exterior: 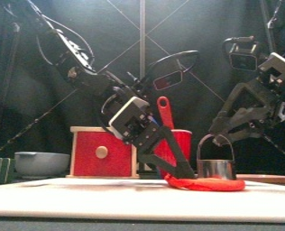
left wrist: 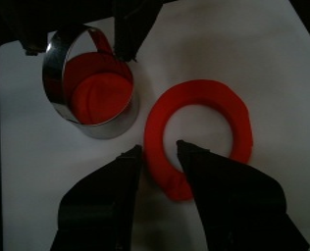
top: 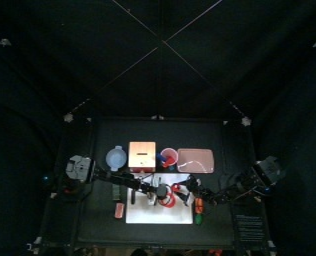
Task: Get the cutter from the drawer then cut the dough then place the extra dough in the bowl
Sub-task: Place the extra dough in the bowl
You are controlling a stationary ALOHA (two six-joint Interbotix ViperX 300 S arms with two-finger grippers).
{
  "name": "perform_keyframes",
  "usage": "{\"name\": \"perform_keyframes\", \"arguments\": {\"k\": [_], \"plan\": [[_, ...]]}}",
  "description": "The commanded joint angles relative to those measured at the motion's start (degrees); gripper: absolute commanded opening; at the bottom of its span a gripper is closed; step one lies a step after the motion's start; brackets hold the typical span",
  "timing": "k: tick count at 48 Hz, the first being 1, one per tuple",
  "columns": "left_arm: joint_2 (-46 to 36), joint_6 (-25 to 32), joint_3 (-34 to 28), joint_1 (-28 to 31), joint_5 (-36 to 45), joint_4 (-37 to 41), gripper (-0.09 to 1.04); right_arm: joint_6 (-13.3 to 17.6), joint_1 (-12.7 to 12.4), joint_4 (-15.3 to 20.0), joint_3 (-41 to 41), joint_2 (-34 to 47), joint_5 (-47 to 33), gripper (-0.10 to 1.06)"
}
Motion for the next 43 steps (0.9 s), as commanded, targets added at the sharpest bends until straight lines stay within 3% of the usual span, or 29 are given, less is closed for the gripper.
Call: {"name": "perform_keyframes", "arguments": {"k": [1,16,43], "plan": [[-0.53,-0.09,-0.97,0.09,0.26,-0.35,0.62,-0.18,0.09,-0.35,-0.26,-2.02,-0.26,0.91],[-5.27,0.0,1.41,0.35,0.7,-0.26,0.6,0.09,0.09,-1.67,0.0,-3.52,-0.18,0.91],[-34.1,-0.18,24.35,4.13,2.55,-0.53,0.6,0.44,-0.35,-1.32,0.0,-3.34,0.09,0.91]]}}
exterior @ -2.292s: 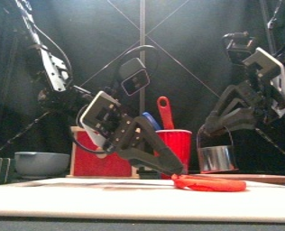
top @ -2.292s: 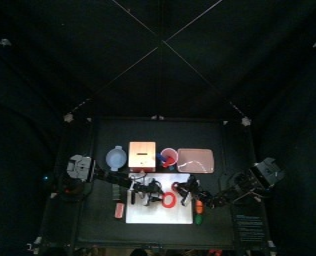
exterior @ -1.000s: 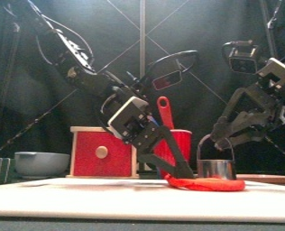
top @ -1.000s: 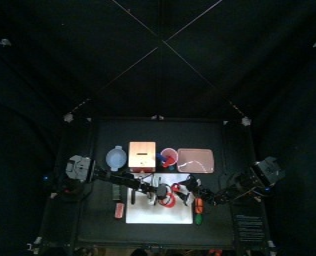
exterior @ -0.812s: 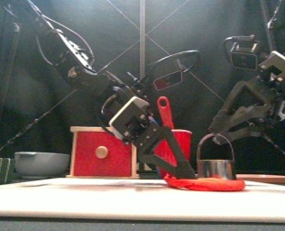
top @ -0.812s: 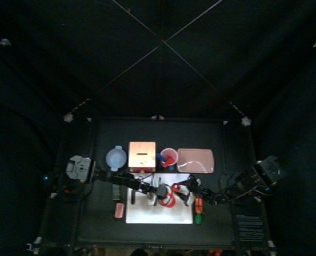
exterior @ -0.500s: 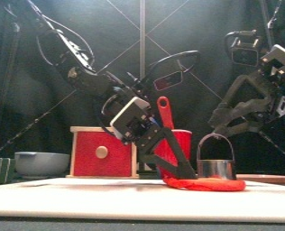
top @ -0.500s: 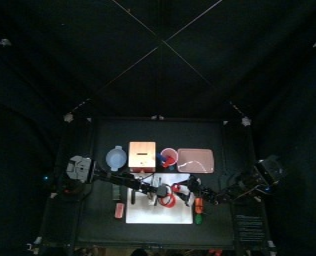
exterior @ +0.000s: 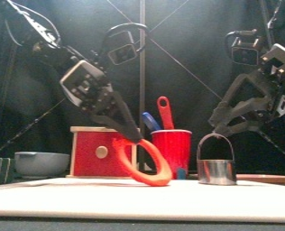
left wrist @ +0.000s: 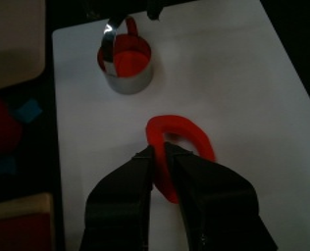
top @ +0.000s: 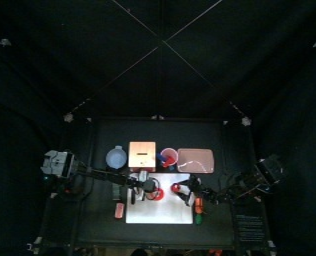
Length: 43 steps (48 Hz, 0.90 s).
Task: Get the cutter from the drawer then cut the dough then place the extra dough in the bowl
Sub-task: Place the extra dough in the bowl
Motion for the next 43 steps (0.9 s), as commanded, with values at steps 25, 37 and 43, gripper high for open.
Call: {"name": "perform_keyframes", "arguments": {"k": [25,37,43], "plan": [[-46.14,0.09,20.04,10.63,12.3,-2.55,0.6,-0.09,-2.2,0.0,-2.11,-1.23,1.49,0.91],[-49.13,0.18,22.32,21.09,14.06,0.7,0.61,-0.18,-2.37,-0.53,-2.9,-0.97,1.93,0.91],[-47.37,0.26,25.05,26.46,11.25,0.97,0.65,-0.18,-2.29,-1.58,-3.6,-0.62,2.64,0.91]]}}
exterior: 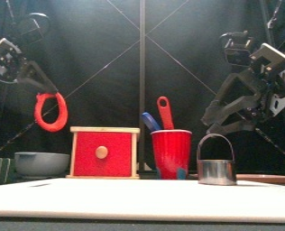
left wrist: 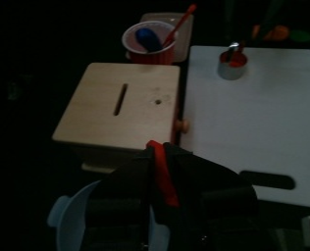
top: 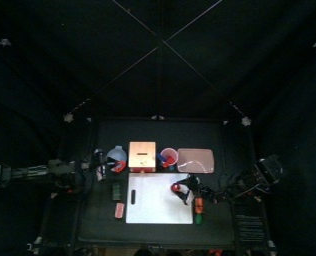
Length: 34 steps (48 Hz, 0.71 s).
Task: Get the cutter from the drawer then cut the dough then place the extra dough in the bowl
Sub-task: Place the extra dough in the bowl
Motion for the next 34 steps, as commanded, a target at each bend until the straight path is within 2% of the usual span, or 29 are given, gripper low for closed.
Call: {"name": "perform_keyframes", "arguments": {"k": [1,11,34], "plan": [[1.67,0.09,1.23,3.52,-3.43,0.09,0.67,-0.09,-0.26,-0.88,-1.32,-0.53,0.35,0.91],[5.36,-0.09,2.9,4.31,-9.67,-0.26,0.85,-0.09,-0.18,-1.67,-2.37,1.32,1.76,0.91],[6.24,-0.09,3.43,3.96,-10.72,-1.05,0.86,0.09,-0.18,-3.43,-2.99,1.85,2.55,0.91]]}}
